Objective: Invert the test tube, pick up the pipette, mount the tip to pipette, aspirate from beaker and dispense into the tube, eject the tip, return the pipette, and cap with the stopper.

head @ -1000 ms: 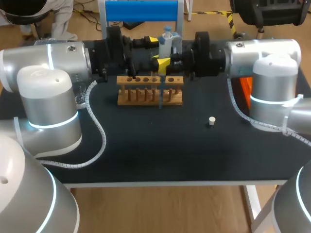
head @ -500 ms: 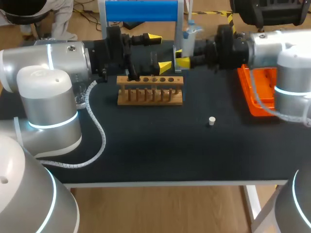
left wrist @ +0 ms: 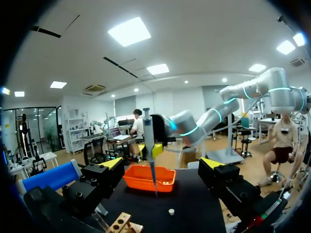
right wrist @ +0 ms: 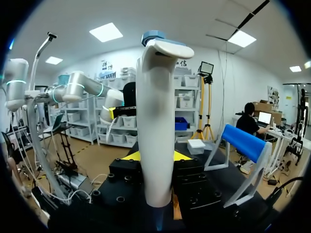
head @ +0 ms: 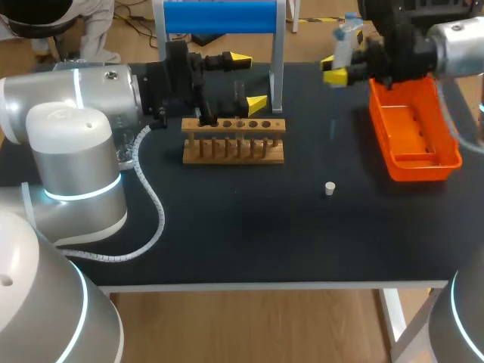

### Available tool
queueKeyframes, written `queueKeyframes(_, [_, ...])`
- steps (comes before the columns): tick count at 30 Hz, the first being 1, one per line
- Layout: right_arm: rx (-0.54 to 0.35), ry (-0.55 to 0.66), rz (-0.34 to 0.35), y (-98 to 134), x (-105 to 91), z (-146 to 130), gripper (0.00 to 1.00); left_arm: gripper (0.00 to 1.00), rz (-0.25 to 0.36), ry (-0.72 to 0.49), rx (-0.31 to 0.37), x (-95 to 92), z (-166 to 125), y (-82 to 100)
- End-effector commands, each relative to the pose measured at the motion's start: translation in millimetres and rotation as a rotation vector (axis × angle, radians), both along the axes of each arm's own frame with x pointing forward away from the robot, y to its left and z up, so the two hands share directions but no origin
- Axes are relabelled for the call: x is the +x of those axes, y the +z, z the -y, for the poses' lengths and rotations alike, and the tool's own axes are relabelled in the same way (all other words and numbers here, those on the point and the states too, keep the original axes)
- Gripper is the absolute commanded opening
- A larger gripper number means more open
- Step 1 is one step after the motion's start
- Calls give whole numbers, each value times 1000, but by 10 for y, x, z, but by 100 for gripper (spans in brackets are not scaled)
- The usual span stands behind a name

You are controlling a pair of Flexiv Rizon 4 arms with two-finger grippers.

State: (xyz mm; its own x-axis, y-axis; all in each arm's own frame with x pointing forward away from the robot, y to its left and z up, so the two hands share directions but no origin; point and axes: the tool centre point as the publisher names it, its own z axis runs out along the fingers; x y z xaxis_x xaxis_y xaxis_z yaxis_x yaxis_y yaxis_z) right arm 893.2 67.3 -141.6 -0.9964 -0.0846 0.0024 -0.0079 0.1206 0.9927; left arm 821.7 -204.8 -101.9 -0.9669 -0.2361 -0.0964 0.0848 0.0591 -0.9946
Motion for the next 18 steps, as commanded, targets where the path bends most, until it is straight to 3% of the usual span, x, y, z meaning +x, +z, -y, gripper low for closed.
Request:
queueKeyframes(1, [9,36,-5,34,99,466,0,100,2,5,-2,-10,7,-7])
queueKeyframes(18, [33,49,-3,91,298,1428,0,100,2,5,-2,-10,7,-7])
